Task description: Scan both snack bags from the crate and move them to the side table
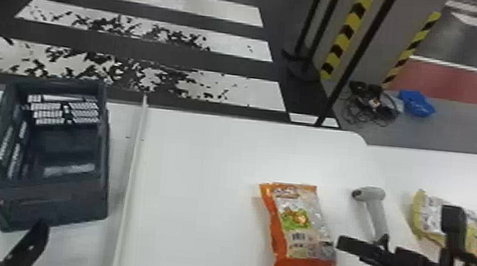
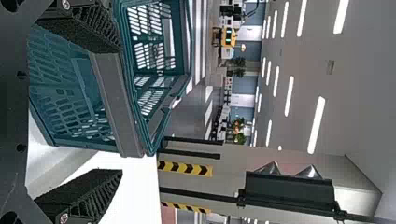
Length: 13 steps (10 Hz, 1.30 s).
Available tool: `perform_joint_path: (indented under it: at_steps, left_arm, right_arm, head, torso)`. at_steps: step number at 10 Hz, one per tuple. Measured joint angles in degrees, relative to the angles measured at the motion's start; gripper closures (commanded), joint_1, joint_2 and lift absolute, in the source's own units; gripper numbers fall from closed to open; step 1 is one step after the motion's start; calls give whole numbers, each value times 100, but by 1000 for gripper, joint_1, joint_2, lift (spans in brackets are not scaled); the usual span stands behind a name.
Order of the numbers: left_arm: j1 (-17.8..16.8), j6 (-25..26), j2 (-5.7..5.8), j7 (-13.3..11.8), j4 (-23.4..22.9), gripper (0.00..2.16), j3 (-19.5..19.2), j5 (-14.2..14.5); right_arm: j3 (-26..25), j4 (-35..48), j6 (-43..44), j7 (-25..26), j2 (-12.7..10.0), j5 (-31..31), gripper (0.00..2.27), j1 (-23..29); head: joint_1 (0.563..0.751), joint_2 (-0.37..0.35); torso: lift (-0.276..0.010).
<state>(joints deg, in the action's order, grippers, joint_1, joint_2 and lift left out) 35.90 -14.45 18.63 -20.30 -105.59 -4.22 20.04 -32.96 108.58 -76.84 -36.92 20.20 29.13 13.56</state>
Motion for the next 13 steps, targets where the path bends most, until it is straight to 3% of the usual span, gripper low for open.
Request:
perform_joint_path:
  at_steps: [4,5,6,7,8,9,13]
  left_arm:
    - [-4,-2,0,0,20,80,-8,0]
    - [-4,-4,0,0,27,80,-8,0]
    - [-4,-11,-5,0,30,80,-8,0]
    - [-4,-14,-8,0,35,80,-8,0]
    - [-4,-16,-9,0,42,80,-8,0]
    - [-9,-17,-15,0,50,80,-8,0]
    - [-13,-16,-26,-1,56,80,-8,0]
  right_arm:
    - [790,-509,316,-9,9,-527,83,-349]
    - [932,-626,372,-18,27,-632,211,-433]
    - [1032,-712,442,-26,35,-736,701,-483]
    - [1086,-761,515,-94,41,-822,1423,-505]
    - [1110,-798,571,-192,45,-878,1956,-515]
    - [1111,-847,668,-293,46,-896,2186,-520]
    - [885,-810,1089,-613,26,-881,2236,-418]
  head:
    - [695,-147]
    - [695,-140]
    - [695,-138]
    - [695,-137]
    - [695,-134]
    - [695,-133]
    - [695,-141]
  torso:
    - [-99]
    - [-99]
    - [-99]
    - [-99]
    - [-99]
    - [-99]
    - [-99]
